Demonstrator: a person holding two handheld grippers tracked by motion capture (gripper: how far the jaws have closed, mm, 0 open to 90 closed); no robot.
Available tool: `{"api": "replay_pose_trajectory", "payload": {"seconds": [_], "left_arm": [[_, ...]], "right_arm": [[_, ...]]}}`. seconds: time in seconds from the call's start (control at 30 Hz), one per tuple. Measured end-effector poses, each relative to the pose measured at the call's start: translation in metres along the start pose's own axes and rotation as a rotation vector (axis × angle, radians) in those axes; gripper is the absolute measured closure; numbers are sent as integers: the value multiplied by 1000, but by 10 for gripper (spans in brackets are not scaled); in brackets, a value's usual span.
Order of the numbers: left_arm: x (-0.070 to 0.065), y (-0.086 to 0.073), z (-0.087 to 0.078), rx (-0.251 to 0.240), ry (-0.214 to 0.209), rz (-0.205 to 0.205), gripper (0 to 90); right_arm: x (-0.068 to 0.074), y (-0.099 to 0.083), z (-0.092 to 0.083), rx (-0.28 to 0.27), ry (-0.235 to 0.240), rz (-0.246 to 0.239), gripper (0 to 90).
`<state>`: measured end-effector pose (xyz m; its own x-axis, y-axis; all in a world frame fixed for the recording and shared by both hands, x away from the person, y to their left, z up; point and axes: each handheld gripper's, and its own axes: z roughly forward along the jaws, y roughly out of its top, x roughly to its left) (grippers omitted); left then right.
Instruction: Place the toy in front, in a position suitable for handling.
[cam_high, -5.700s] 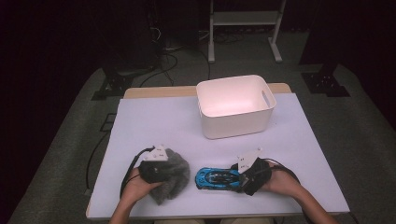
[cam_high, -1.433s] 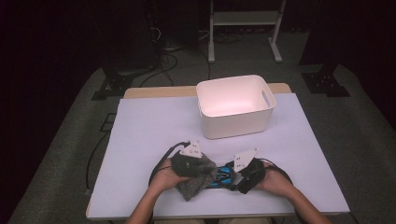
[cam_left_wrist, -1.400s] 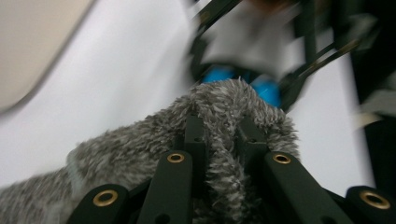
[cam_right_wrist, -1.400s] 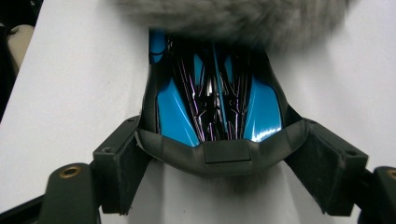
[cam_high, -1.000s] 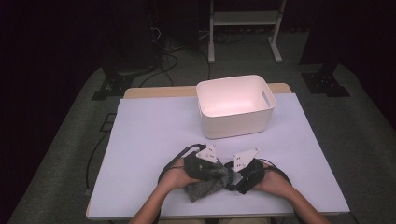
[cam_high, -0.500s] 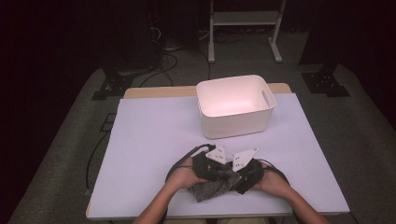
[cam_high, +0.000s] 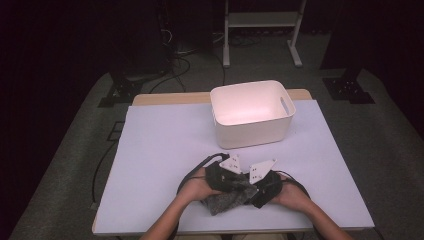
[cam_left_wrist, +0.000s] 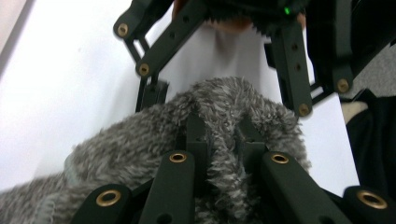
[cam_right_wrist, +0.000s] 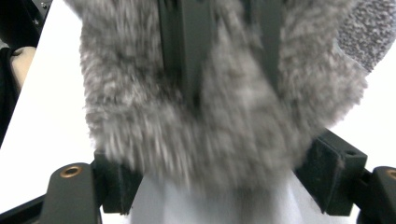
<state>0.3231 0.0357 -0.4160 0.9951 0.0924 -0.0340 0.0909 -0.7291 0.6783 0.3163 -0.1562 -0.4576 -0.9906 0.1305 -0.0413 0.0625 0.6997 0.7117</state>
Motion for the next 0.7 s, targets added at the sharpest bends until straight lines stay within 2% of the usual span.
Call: {"api": "replay_pose_trajectory", "payload": {"seconds": [0.1, 0.17, 0.23, 0.3, 0.4, 0.53, 0.6, 0.7], "left_arm": [[-1, -15, -18, 1, 18, -25, 801], [0, -28, -31, -23, 18, -63, 802], [0, -38, -41, -1, 42, -76, 803], [2, -49, -49, 46, 71, -86, 803], [4, -67, -59, 77, 91, -111, 800], [5, -74, -65, 103, 110, -120, 800], [5, -75, -65, 86, 105, -131, 800], [5, -69, -60, 39, 68, -147, 800]], "right_arm": [[0, 1, 1, 1, -2, -4, 230], [-1, 0, 1, -6, 0, -4, 230], [0, -1, 1, -8, 1, 5, 230], [0, -2, 0, -8, 2, 5, 233], [-1, -4, 0, -6, 11, 21, 248], [0, -3, 0, 6, 6, 17, 249], [-1, -2, 0, 8, 8, 20, 249], [-1, -3, 0, 3, 12, 23, 250]]}}
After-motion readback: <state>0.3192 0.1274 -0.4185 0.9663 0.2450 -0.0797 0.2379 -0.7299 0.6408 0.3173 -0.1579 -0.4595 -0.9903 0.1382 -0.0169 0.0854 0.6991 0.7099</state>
